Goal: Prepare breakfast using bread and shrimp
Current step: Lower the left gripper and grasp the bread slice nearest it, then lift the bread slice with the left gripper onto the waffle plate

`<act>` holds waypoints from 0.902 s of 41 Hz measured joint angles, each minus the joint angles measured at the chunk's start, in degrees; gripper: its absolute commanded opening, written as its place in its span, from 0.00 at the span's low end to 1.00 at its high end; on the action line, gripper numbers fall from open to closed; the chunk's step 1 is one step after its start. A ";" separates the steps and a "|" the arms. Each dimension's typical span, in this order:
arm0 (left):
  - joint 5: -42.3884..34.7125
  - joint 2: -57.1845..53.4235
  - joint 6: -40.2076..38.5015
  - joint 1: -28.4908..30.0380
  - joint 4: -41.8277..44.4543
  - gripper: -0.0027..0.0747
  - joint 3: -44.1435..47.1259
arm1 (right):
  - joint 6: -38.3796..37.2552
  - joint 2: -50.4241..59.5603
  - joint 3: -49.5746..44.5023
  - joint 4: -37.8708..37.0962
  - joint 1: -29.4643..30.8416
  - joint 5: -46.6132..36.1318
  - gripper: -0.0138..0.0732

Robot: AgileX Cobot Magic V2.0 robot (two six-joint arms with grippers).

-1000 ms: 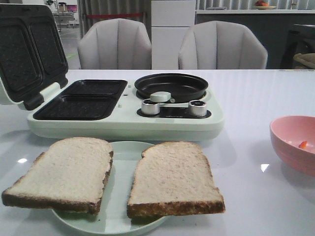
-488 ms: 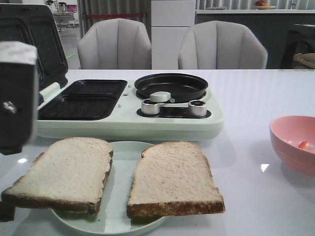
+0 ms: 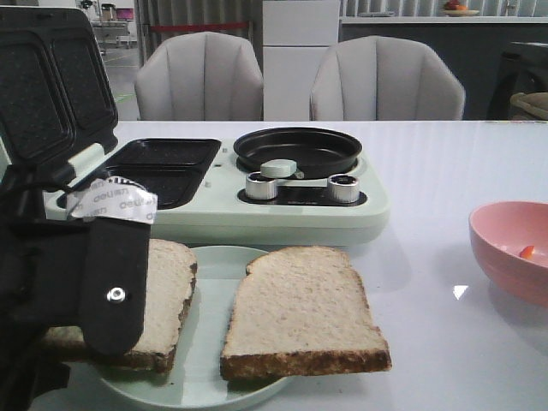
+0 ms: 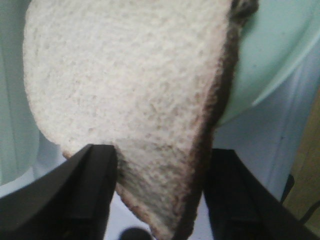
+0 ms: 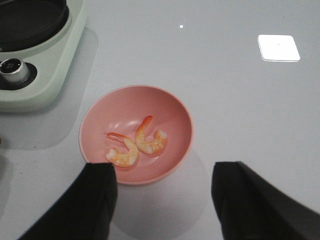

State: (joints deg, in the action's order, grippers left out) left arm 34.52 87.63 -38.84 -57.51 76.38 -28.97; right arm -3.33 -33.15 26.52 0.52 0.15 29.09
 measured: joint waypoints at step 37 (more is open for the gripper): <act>23.94 -14.87 -0.22 -9.51 12.76 0.16 -0.07 | 0.00 0.00 0.00 0.00 0.00 0.00 0.76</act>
State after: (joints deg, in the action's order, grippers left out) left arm 58.46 72.77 -39.07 -67.01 89.13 -29.05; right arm -3.33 -33.15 26.52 0.52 0.15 29.09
